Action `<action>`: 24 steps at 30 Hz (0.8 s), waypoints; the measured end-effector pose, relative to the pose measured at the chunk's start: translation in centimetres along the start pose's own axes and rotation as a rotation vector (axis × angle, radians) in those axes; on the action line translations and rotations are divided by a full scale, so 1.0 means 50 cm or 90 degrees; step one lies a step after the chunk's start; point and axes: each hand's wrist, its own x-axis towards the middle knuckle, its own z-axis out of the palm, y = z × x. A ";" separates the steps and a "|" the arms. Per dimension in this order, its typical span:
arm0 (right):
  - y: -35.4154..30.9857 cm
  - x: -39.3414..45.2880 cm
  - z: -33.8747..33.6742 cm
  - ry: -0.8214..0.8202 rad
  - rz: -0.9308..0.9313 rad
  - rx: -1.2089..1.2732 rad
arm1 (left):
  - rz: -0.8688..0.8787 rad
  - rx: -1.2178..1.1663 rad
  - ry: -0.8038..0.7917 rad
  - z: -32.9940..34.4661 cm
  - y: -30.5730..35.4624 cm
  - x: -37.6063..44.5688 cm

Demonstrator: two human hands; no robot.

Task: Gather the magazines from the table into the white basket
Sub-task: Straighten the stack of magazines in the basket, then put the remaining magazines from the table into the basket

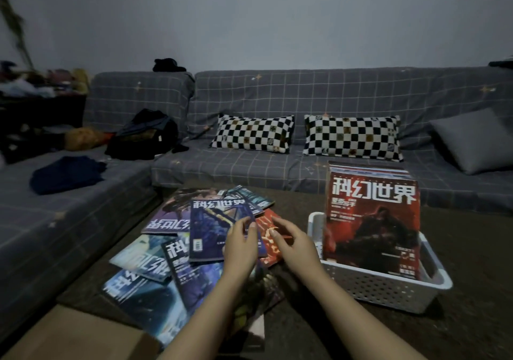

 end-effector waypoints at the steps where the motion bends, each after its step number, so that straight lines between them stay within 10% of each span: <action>1: 0.007 0.008 0.020 -0.009 0.005 -0.002 | -0.013 0.034 0.008 -0.010 -0.016 0.007; 9: 0.081 0.066 0.140 -0.107 0.113 -0.092 | -0.111 0.288 0.039 -0.072 -0.132 0.061; 24: 0.094 0.069 0.129 -0.082 0.241 -0.100 | -0.246 -0.036 0.037 -0.133 -0.151 0.097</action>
